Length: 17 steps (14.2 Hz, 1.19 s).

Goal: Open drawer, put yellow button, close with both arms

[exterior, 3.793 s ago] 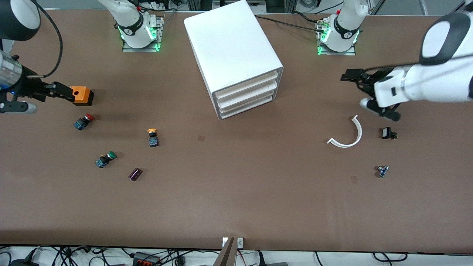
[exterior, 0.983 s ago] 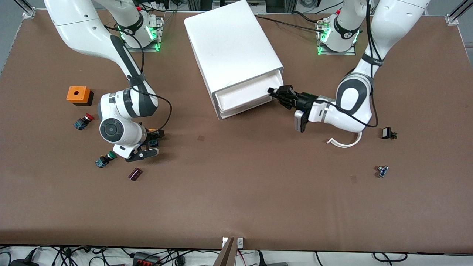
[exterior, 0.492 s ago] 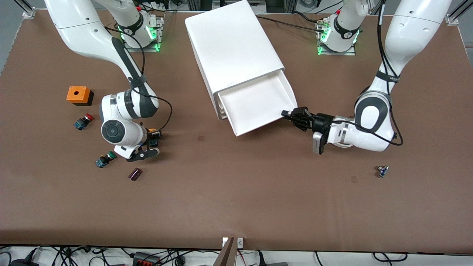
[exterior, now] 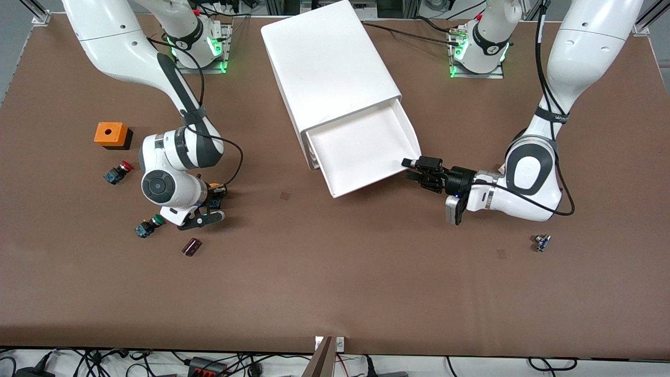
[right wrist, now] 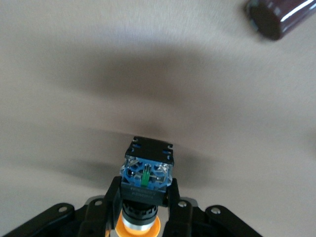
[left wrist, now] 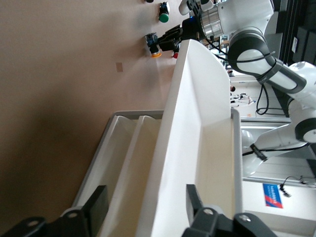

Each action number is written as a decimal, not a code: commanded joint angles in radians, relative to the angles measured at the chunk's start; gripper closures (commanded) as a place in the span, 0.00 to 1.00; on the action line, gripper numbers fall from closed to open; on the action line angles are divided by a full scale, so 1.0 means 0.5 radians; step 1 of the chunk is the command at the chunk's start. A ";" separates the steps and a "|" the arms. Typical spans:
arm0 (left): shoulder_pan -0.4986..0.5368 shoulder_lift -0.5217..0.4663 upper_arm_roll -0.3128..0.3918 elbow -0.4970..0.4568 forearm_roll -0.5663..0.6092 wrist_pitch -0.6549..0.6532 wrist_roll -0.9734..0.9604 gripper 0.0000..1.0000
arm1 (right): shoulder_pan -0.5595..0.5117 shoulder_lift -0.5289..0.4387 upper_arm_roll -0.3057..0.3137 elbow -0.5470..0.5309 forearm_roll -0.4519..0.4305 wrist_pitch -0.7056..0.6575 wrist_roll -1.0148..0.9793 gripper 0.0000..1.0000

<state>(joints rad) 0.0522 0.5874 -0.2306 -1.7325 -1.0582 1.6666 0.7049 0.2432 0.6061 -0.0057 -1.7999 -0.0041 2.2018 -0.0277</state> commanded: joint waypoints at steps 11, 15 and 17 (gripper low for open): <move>-0.025 -0.260 -0.048 0.538 1.384 -0.100 -1.320 0.00 | 0.087 -0.240 0.008 0.933 0.324 -0.995 0.797 0.97; -0.019 -0.267 -0.042 0.661 1.907 -0.213 -1.599 0.00 | 0.253 -0.246 0.008 1.093 0.493 -1.112 1.505 0.97; -0.034 -0.264 -0.045 0.743 2.152 -0.232 -1.661 0.00 | 0.354 -0.246 0.008 1.136 0.536 -1.112 1.830 0.97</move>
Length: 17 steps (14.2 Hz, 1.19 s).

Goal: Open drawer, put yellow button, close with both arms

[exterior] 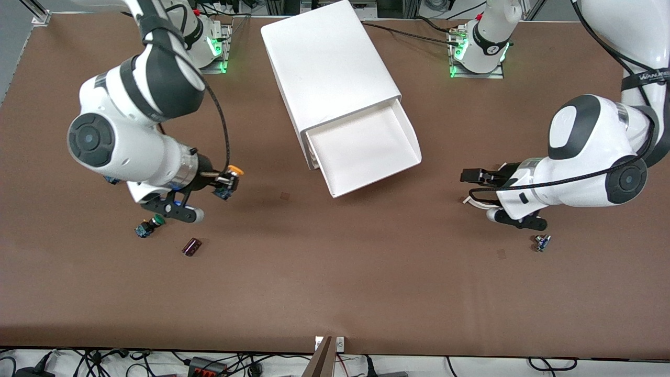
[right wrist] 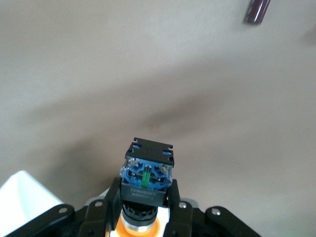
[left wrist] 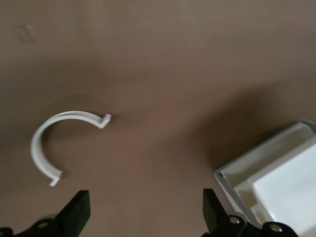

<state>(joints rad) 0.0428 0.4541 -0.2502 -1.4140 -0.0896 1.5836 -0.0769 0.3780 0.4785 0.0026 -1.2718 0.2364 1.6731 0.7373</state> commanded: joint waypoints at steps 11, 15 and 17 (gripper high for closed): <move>0.016 0.058 0.000 0.260 0.333 -0.038 -0.558 0.00 | 0.670 0.175 -0.017 0.221 0.043 0.421 1.955 0.97; 0.016 0.052 -0.003 0.226 0.314 -0.044 -0.506 0.00 | 0.793 0.264 -0.030 0.224 0.021 0.480 2.167 0.97; 0.019 0.052 -0.003 0.226 0.314 -0.044 -0.484 0.00 | 0.842 0.331 -0.033 0.242 -0.022 0.495 2.259 0.97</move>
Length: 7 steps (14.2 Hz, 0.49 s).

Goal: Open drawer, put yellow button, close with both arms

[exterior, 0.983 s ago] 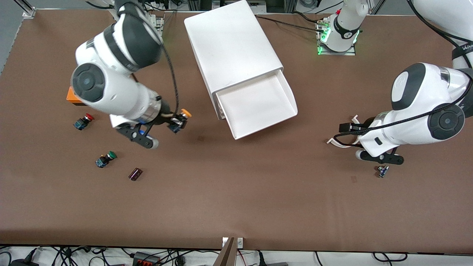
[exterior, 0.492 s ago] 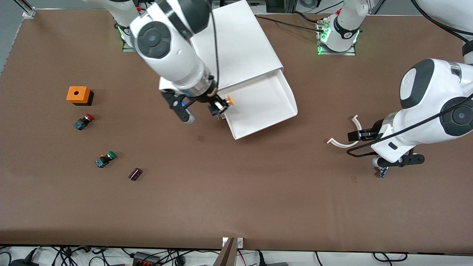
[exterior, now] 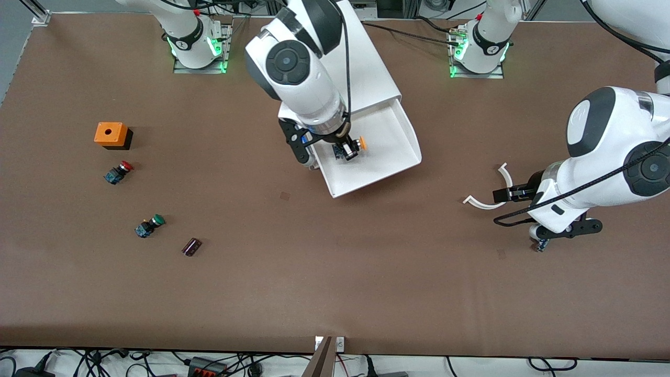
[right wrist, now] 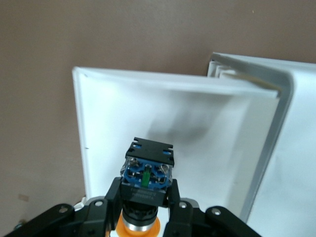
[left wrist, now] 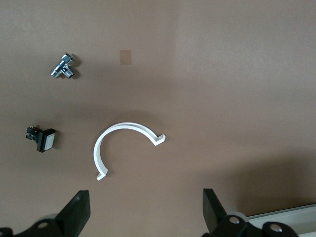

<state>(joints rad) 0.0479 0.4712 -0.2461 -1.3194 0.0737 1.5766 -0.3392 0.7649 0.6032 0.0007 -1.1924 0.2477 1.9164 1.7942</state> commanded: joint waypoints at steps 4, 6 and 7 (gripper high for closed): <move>0.009 0.018 -0.011 0.034 -0.012 -0.033 0.037 0.00 | 0.099 0.229 -0.026 0.231 -0.047 0.033 0.329 0.97; 0.009 0.018 -0.011 0.037 -0.012 -0.033 0.028 0.00 | 0.108 0.245 -0.026 0.231 -0.047 0.033 0.332 0.97; 0.009 0.018 -0.011 0.037 -0.012 -0.033 0.028 0.00 | 0.108 0.245 -0.026 0.231 -0.047 0.030 0.333 0.95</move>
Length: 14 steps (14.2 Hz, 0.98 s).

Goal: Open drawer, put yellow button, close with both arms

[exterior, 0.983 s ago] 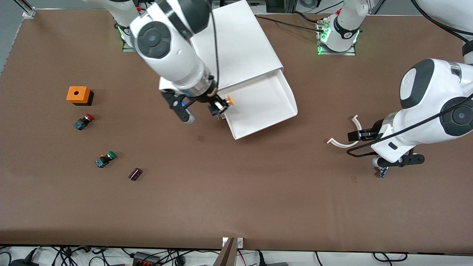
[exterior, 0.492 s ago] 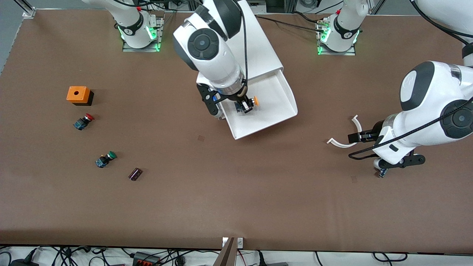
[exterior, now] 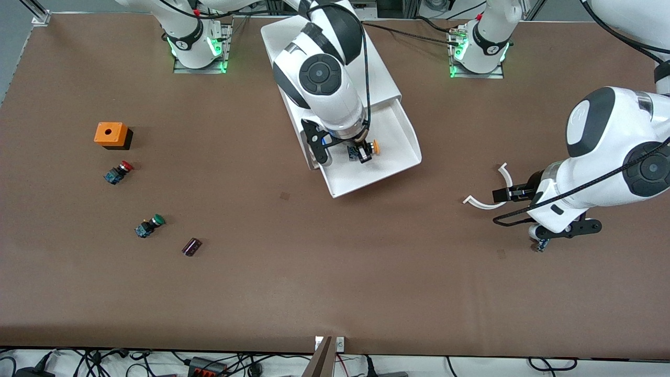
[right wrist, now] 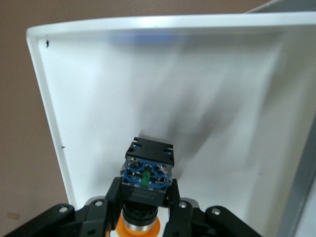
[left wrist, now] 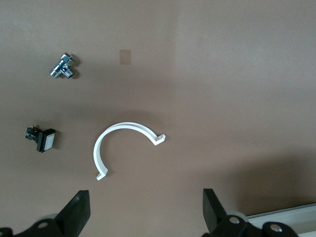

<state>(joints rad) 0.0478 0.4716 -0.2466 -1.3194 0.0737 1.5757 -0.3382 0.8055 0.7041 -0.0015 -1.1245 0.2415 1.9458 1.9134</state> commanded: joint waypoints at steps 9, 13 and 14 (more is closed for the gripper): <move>0.006 0.017 -0.010 0.043 -0.015 -0.025 0.011 0.00 | 0.052 -0.009 -0.061 0.102 -0.103 -0.069 0.171 0.00; -0.022 0.011 -0.016 0.065 -0.055 -0.013 0.011 0.00 | 0.009 -0.101 -0.135 0.138 -0.106 -0.139 0.137 0.00; -0.019 0.011 -0.025 0.065 -0.116 0.036 0.004 0.00 | 0.009 -0.129 -0.169 0.138 -0.106 -0.155 0.085 0.00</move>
<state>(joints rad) 0.0403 0.4714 -0.2528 -1.3138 0.0569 1.5811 -0.3387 0.8149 0.6690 -0.0626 -1.0633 0.2072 1.9097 1.9569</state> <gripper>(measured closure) 0.000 0.000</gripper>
